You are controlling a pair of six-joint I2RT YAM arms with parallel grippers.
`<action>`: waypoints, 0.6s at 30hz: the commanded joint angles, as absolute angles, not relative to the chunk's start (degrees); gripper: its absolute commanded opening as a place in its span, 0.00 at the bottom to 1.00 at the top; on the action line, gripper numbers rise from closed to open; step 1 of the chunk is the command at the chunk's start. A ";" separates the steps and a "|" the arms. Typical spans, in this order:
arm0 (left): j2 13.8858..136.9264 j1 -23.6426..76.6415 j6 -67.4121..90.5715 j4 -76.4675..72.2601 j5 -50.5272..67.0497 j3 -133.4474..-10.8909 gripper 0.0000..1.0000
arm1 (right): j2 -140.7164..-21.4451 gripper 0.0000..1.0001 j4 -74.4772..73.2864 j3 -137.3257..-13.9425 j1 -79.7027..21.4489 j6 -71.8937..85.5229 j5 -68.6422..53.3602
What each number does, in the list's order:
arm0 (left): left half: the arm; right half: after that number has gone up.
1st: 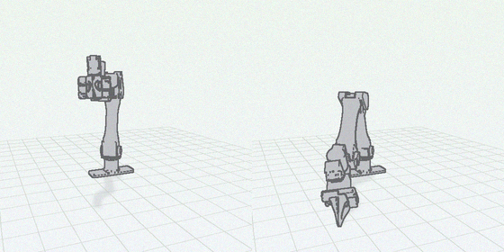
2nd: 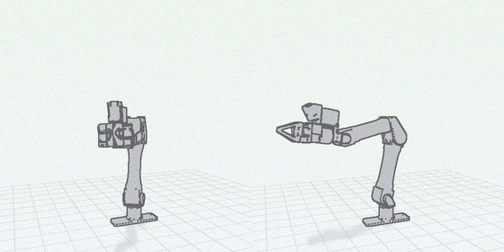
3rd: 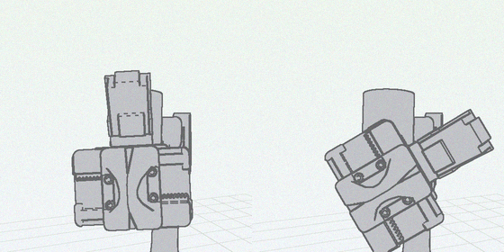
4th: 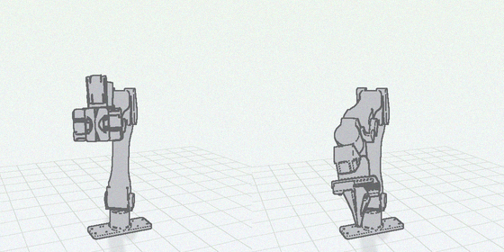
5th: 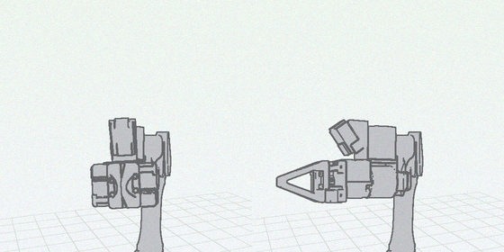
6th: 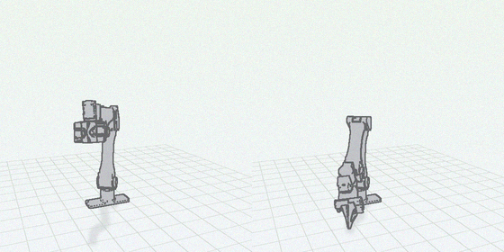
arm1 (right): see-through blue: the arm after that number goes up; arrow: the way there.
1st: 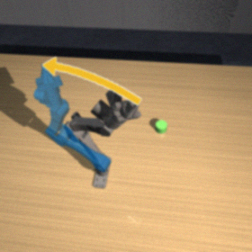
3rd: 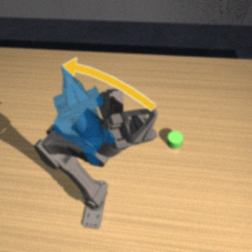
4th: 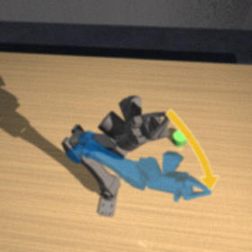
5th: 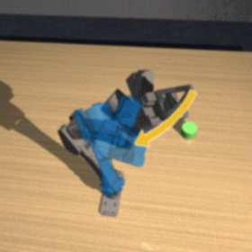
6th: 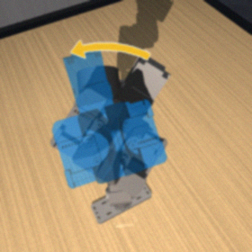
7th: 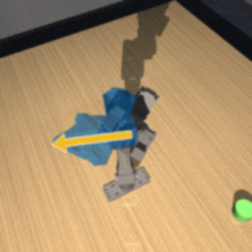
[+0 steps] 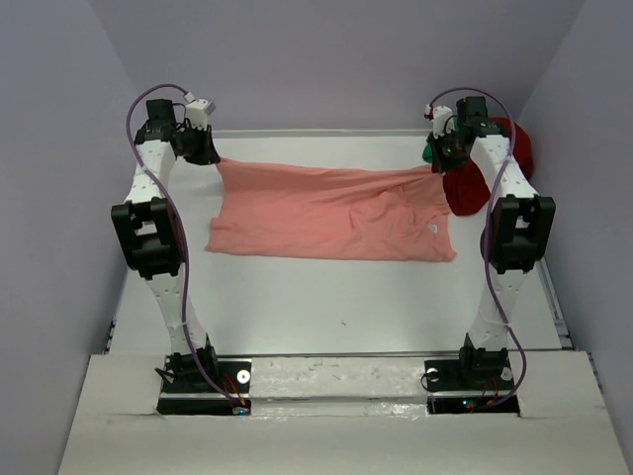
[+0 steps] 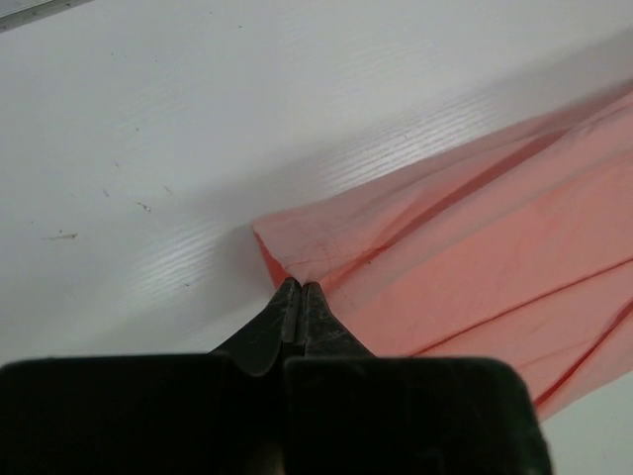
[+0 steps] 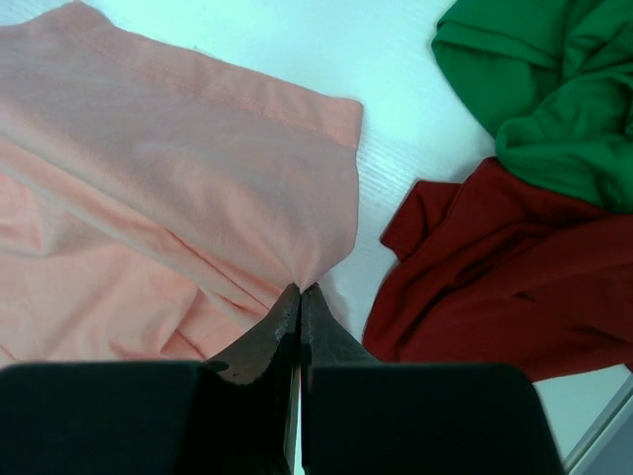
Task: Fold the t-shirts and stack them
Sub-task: Fold the other side of the tshirt into a rectangle
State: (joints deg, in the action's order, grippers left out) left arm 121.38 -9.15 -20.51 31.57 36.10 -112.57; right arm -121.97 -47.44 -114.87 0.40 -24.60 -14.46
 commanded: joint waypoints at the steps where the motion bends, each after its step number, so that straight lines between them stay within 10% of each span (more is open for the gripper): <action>1: 116.02 -9.84 -22.15 33.58 37.44 -109.78 0.00 | -116.46 0.00 -46.23 -112.07 1.14 -25.58 -14.94; 18: 109.78 -10.46 -24.87 33.49 38.23 -100.29 0.00 | -111.10 0.00 -49.22 -100.11 1.14 -27.07 -16.61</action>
State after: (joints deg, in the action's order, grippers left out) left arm 114.69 -9.56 -23.59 33.06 36.86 -101.41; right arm -115.61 -48.16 -101.54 0.40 -25.80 -16.38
